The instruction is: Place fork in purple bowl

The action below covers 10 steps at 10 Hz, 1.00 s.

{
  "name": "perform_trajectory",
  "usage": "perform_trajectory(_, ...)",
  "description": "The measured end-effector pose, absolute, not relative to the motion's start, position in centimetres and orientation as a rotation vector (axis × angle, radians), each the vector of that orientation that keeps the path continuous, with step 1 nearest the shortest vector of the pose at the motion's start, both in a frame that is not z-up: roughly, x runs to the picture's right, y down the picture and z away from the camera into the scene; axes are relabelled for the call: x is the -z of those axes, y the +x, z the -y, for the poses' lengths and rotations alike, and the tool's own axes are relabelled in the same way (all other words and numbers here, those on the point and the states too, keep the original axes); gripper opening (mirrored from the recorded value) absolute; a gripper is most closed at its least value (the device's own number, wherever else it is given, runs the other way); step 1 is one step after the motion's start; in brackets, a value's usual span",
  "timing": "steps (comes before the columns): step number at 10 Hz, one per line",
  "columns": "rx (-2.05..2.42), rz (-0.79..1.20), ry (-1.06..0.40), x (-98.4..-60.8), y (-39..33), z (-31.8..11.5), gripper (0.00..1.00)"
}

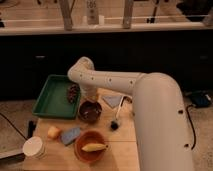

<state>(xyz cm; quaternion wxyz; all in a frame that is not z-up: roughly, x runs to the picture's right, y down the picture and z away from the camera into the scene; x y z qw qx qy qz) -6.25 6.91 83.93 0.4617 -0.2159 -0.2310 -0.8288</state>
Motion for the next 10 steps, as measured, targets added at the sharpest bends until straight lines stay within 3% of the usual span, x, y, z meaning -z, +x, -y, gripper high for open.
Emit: perform_trajectory(10, 1.978, 0.622, -0.52, -81.8, -8.8, -7.7, 0.03)
